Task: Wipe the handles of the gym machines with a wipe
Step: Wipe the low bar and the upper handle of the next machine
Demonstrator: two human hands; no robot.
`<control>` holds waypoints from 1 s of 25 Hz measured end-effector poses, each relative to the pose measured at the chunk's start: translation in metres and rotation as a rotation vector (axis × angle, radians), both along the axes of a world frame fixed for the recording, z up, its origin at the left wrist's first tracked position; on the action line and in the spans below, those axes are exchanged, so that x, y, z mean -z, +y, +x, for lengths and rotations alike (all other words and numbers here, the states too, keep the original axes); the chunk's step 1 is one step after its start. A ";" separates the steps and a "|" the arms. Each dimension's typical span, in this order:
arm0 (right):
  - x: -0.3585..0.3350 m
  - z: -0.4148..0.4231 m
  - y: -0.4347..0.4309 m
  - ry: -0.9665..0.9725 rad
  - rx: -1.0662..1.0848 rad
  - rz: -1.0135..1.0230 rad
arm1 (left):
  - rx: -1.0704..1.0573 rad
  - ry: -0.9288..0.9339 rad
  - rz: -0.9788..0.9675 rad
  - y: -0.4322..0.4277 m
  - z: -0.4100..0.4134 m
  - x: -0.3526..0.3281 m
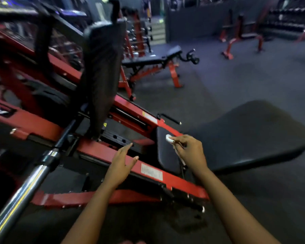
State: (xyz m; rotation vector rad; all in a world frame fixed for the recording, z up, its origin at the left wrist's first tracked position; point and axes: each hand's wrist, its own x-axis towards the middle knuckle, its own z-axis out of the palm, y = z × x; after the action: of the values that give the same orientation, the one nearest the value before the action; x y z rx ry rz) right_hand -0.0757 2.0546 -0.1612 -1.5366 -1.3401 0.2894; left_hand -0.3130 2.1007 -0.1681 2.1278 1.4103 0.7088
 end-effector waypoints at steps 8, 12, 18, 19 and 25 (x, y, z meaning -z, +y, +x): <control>-0.125 0.082 0.044 -0.079 -0.170 0.228 | -0.105 -0.015 0.396 0.008 0.071 -0.135; -0.174 0.109 0.107 -0.080 -0.224 0.352 | -0.123 0.133 0.517 0.062 0.112 -0.183; -0.220 0.158 0.219 -0.130 -0.310 0.415 | -0.242 0.226 0.648 0.159 0.158 -0.243; -0.224 0.164 0.234 -0.127 -0.314 0.418 | -0.271 0.232 0.657 0.171 0.160 -0.249; -0.252 0.178 0.320 -0.098 -0.434 0.503 | -0.431 0.281 0.768 0.253 0.167 -0.308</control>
State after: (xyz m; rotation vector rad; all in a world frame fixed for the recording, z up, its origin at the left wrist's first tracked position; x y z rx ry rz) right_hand 0.1028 2.3747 0.0911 -0.8459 -1.6690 0.1279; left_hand -0.1464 2.3534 0.1401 2.5761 2.0208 1.3281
